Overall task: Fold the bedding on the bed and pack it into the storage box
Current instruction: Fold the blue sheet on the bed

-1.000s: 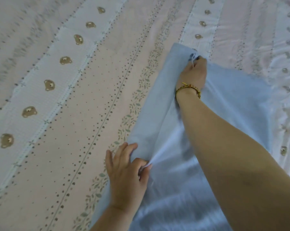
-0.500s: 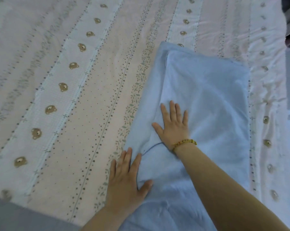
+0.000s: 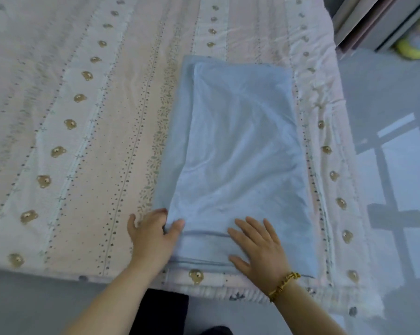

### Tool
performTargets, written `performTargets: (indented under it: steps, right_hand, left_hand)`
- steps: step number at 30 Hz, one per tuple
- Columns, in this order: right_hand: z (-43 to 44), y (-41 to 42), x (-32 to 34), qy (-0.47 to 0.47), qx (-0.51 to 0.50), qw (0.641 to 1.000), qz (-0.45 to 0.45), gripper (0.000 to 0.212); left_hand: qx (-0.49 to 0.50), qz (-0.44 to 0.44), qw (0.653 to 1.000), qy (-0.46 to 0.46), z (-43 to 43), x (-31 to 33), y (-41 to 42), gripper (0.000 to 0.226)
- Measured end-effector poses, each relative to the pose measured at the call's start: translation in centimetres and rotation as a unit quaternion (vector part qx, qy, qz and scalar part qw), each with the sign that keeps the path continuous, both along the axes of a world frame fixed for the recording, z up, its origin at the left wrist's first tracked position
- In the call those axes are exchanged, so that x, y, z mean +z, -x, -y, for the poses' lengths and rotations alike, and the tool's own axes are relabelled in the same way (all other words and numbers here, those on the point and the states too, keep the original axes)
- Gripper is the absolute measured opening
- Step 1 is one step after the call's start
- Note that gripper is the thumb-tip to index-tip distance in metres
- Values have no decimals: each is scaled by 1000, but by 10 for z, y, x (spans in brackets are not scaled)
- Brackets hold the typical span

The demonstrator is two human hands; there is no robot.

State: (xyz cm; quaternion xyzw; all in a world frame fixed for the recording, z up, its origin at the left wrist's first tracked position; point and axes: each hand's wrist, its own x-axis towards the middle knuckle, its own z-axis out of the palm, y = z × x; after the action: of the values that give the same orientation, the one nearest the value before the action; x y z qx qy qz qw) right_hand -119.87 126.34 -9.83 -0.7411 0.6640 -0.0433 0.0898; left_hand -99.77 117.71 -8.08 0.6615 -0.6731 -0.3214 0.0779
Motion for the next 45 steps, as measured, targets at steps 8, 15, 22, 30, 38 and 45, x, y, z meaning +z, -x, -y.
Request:
performTargets:
  steps: [8, 15, 22, 30, 38, 45]
  right_hand:
    - [-53, 25, -4, 52, -34, 997, -38, 64]
    - [-76, 67, -15, -54, -8, 991, -123, 155]
    - [-59, 83, -4, -15, 15, 995, -100, 61]
    - [-50, 89, 0, -106, 26, 985, -131, 114]
    - [-41, 87, 27, -128, 45, 986, -101, 80]
    - [11, 96, 142, -304, -17, 952, -7, 40]
  left_hand:
    - [-41, 137, 976, 165, -53, -18, -17, 43]
    - [-413, 196, 879, 135, -61, -33, -28, 109]
    - [-390, 172, 882, 201, -47, -35, -21, 74]
    - [-447, 177, 845, 235, -31, -24, -20, 74]
    - [-481, 173, 828, 228, -19, 4, -17, 43]
    - [-446, 169, 872, 111, 29, 94, -10, 69]
